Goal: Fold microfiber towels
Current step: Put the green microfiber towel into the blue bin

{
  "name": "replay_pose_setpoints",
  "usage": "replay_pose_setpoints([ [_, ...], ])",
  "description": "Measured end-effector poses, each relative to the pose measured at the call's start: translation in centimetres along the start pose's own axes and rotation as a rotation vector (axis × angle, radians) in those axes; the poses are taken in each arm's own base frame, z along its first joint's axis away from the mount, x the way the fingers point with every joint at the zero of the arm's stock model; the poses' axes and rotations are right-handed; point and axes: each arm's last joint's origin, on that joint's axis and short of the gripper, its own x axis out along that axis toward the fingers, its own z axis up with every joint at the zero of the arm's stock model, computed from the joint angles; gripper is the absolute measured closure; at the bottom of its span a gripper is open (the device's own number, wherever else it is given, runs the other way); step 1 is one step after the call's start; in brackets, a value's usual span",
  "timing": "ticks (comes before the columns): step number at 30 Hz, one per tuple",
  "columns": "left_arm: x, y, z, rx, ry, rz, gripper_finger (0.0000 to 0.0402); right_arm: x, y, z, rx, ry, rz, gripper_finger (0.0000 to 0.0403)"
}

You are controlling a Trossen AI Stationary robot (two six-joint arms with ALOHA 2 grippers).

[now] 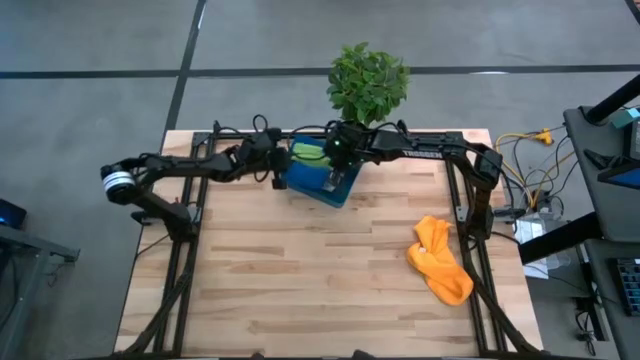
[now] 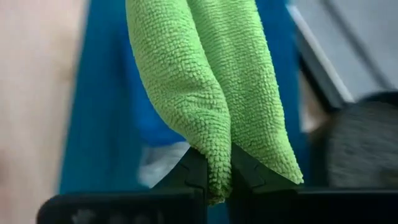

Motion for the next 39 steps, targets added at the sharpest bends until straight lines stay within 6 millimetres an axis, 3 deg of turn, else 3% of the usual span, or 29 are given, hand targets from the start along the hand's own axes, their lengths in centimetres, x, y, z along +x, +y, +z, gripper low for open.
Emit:
replay_pose_setpoints([
  [7, 3.7, 0.1, -0.6, 0.375, 0.082, 0.146, 0.0393, 0.3, 0.4, -0.6, 0.017, 0.011, -0.198, 0.0385],
  [13, 5.5, -0.8, -1.5, 0.420, 0.133, 0.092, 0.0383, 1.8, 1.7, -1.4, -0.019, 0.062, -0.178, 0.0385],
  [21, 3.9, -0.7, -1.4, 0.426, 0.158, 0.083, 0.0380, 3.6, 3.3, -1.9, -0.037, 0.079, -0.110, 0.0371],
  [28, 1.7, -0.9, -1.4, 0.426, 0.181, -0.092, 0.0379, 3.9, 3.5, -1.5, -0.054, 0.029, -0.067, 0.0365],
  [39, 1.4, -1.4, -2.1, 0.341, 0.208, -0.158, 0.0365, 4.4, 4.1, -1.3, -0.043, -0.001, 0.117, 0.0363],
])
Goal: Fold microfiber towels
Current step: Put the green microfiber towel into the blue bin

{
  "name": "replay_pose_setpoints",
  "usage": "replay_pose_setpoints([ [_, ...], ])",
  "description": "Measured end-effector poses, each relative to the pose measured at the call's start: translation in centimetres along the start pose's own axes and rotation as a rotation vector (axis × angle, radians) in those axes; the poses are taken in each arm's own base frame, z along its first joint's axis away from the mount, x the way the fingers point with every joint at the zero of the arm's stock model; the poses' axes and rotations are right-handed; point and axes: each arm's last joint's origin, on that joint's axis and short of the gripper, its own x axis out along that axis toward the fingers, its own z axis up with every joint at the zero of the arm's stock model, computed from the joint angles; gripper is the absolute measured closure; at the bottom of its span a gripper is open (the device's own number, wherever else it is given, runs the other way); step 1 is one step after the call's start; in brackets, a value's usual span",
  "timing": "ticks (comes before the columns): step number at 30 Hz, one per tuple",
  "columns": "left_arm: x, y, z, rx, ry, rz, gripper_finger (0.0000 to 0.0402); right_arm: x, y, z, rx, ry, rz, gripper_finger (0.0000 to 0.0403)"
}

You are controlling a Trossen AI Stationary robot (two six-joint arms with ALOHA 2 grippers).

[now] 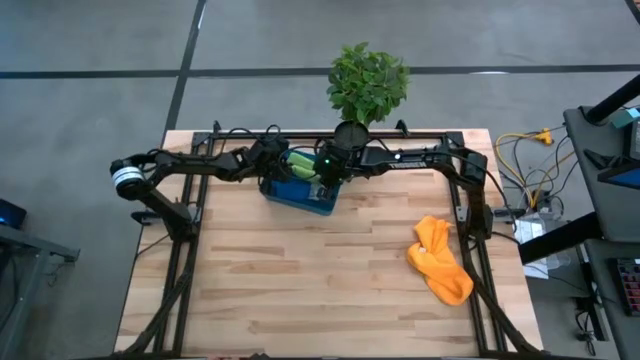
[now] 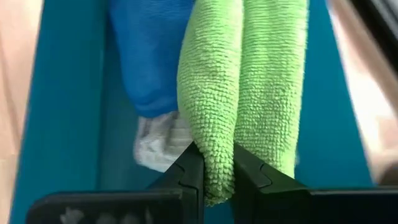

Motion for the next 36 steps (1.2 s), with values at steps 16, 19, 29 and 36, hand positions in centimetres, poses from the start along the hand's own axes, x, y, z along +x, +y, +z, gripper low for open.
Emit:
replay_pose_setpoints([
  [16, -4.2, 1.1, 0.5, -0.027, -0.067, -0.020, 0.0191, 0.3, 0.2, -0.2, -0.045, 0.005, 0.071, 0.0277],
  [19, -5.7, 1.3, 0.6, -0.026, -0.099, -0.023, 0.0174, 0.3, 0.2, -0.1, -0.057, 0.003, 0.082, 0.0260],
  [29, -6.1, 2.3, 1.2, -0.299, -0.246, -0.081, 0.0277, -1.9, 0.7, 0.8, 0.004, -0.053, 0.232, 0.0239],
  [36, -1.0, 3.0, 2.1, -0.320, -0.191, -0.198, 0.0392, -1.2, 0.0, 0.8, 0.097, -0.060, 0.145, 0.0255],
])
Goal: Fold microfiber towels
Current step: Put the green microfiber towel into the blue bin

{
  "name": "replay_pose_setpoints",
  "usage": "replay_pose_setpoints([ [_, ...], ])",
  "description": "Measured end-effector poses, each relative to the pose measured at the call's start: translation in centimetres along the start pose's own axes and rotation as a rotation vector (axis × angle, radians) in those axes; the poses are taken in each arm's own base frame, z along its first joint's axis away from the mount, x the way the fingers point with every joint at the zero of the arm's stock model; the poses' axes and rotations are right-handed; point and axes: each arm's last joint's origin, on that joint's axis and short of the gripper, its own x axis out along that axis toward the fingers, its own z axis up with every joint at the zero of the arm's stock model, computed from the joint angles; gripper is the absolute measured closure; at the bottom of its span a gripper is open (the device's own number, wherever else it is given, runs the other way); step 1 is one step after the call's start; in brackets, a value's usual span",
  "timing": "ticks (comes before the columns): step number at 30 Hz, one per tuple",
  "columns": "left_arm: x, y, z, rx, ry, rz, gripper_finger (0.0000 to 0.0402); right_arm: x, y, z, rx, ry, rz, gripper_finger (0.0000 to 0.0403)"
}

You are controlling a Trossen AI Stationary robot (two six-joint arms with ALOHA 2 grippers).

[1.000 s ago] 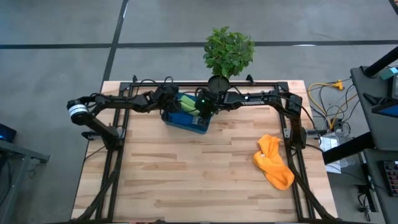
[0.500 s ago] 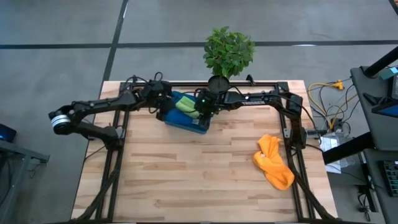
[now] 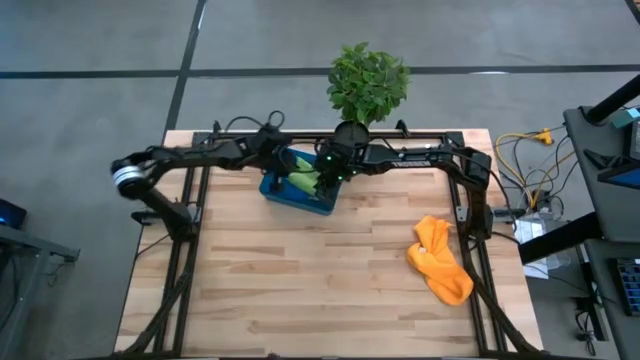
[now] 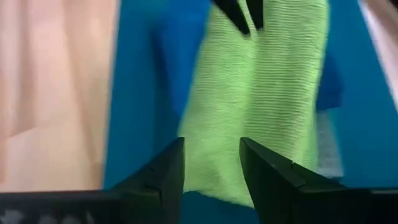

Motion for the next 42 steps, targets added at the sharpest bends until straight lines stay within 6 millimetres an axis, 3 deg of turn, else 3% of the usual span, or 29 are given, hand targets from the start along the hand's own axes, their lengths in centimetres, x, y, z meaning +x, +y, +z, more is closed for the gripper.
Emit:
replay_pose_setpoints([
  [4, 2.7, 1.3, 0.3, -0.008, 0.083, 0.017, 0.0395, 0.7, -0.5, -0.2, 0.016, 0.008, -0.037, 0.0267],
  [8, 3.6, 1.7, 0.1, 0.032, 0.230, -0.029, 0.0400, 1.6, -0.8, -0.8, 0.044, 0.039, -0.045, 0.0276],
  [13, 3.4, 1.1, -0.7, 0.071, 0.340, -0.094, 0.0401, 1.9, -1.1, -1.0, 0.058, 0.050, -0.049, 0.0278],
  [24, 0.9, 2.1, 0.0, 0.084, 0.391, 0.071, 0.0401, 1.6, -1.5, -0.4, 0.086, 0.029, -0.054, 0.0290],
  [29, 0.8, 1.6, -0.1, 0.081, 0.341, -0.025, 0.0402, 1.2, -1.4, -0.2, 0.097, 0.022, -0.043, 0.0299],
  [36, 0.8, 1.0, -0.6, 0.089, 0.352, -0.099, 0.0402, 1.1, 0.3, 0.4, 0.066, -0.028, 0.134, 0.0313],
  [42, 0.9, 0.6, -1.1, 0.088, 0.376, -0.106, 0.0402, 1.4, 0.9, 0.3, 0.031, -0.026, 0.155, 0.0334],
])
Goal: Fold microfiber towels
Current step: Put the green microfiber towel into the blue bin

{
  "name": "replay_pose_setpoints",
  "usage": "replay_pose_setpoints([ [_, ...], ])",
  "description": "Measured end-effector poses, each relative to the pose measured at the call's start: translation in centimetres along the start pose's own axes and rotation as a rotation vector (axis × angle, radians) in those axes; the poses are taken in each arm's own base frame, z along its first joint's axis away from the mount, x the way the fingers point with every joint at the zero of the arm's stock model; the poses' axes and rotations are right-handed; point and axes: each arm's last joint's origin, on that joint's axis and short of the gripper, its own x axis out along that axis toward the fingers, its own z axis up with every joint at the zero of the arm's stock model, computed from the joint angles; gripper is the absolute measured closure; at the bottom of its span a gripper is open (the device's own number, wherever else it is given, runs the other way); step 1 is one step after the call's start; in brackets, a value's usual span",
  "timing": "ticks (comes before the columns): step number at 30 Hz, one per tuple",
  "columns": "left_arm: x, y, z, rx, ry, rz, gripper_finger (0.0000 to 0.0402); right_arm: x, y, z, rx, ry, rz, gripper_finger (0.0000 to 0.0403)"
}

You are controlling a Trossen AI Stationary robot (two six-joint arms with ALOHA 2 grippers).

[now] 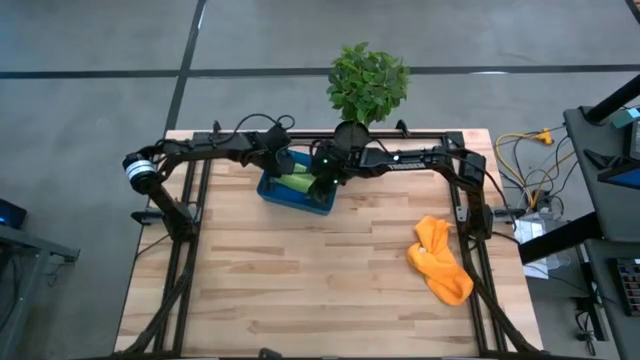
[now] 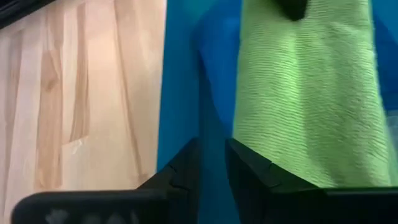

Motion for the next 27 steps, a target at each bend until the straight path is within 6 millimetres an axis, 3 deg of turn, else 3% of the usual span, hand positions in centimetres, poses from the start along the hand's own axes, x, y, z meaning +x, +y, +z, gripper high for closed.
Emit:
replay_pose_setpoints([
  [4, 0.2, -0.3, -0.3, -0.004, 0.015, -0.015, 0.0402, 0.0, -0.2, -0.1, 0.008, 0.013, 0.032, 0.0348],
  [10, 0.3, -0.4, -0.4, -0.005, 0.027, -0.017, 0.0402, 2.0, -1.0, -1.3, 0.033, 0.083, 0.097, 0.0372],
  [14, 0.3, -0.5, -0.5, -0.007, 0.030, -0.018, 0.0401, 2.9, -1.6, -1.9, 0.074, 0.100, 0.026, 0.0390],
  [27, 0.1, -0.3, -0.4, -0.034, 0.047, 0.009, 0.0401, 1.5, -2.9, -1.3, 0.142, 0.090, -0.097, 0.0394],
])
